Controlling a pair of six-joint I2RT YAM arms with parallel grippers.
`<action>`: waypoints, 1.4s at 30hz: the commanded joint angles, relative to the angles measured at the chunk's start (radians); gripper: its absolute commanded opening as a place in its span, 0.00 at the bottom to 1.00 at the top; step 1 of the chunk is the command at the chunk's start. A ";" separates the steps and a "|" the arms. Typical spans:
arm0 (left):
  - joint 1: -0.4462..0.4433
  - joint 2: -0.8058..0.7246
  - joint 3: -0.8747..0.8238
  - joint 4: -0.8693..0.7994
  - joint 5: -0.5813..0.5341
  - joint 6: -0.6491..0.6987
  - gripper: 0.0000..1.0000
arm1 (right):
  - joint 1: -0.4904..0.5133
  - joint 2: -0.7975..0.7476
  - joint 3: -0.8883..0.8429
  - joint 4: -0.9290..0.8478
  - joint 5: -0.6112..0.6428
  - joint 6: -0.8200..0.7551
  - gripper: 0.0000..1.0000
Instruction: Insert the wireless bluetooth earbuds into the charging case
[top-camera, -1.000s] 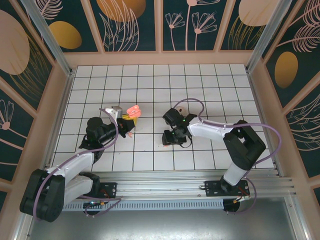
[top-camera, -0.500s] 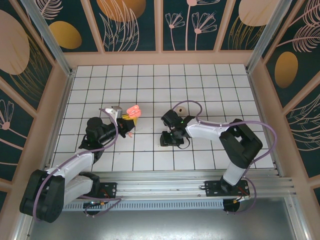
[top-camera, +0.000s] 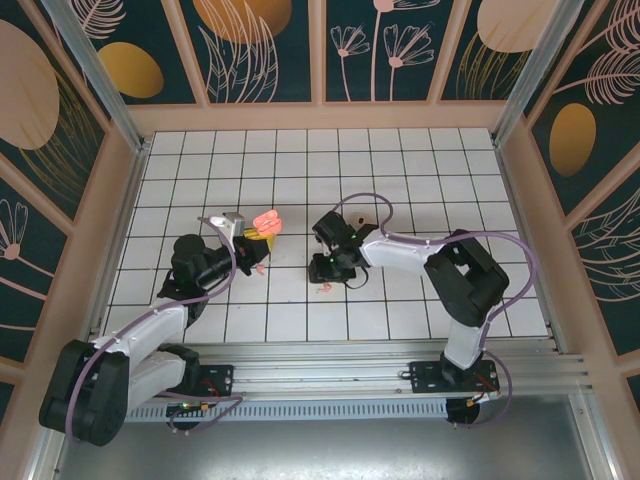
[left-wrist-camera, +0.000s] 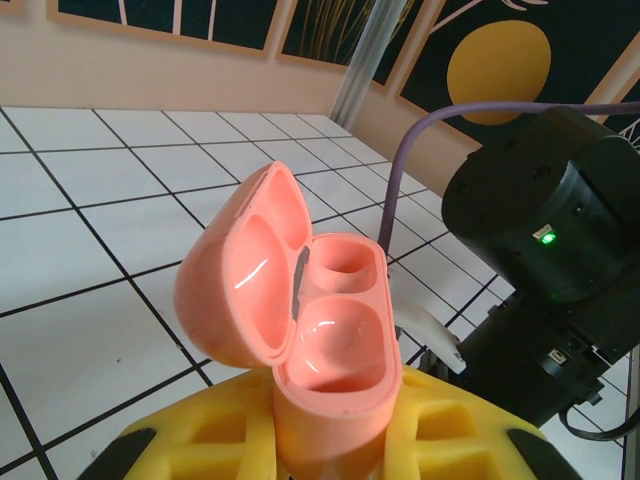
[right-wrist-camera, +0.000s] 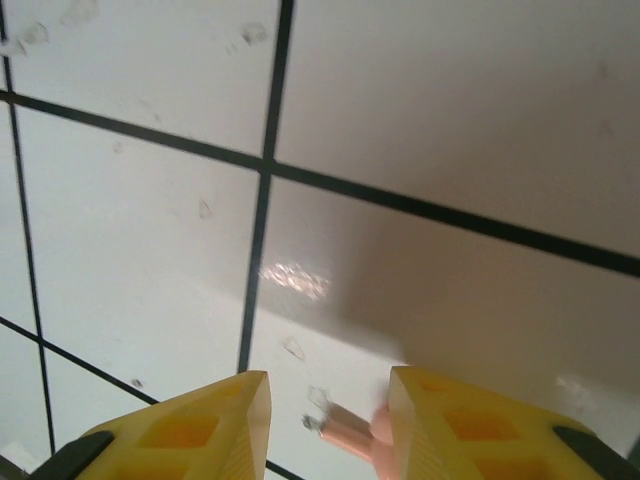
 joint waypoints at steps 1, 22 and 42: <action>0.006 -0.016 0.021 0.011 0.010 0.012 0.20 | 0.005 0.011 0.050 0.004 -0.002 -0.018 0.38; 0.006 -0.007 0.021 0.013 0.009 0.010 0.20 | 0.061 -0.142 -0.126 -0.041 0.116 0.185 0.39; 0.006 -0.010 0.023 0.008 0.011 0.011 0.20 | 0.035 -0.029 -0.049 -0.009 0.103 0.087 0.28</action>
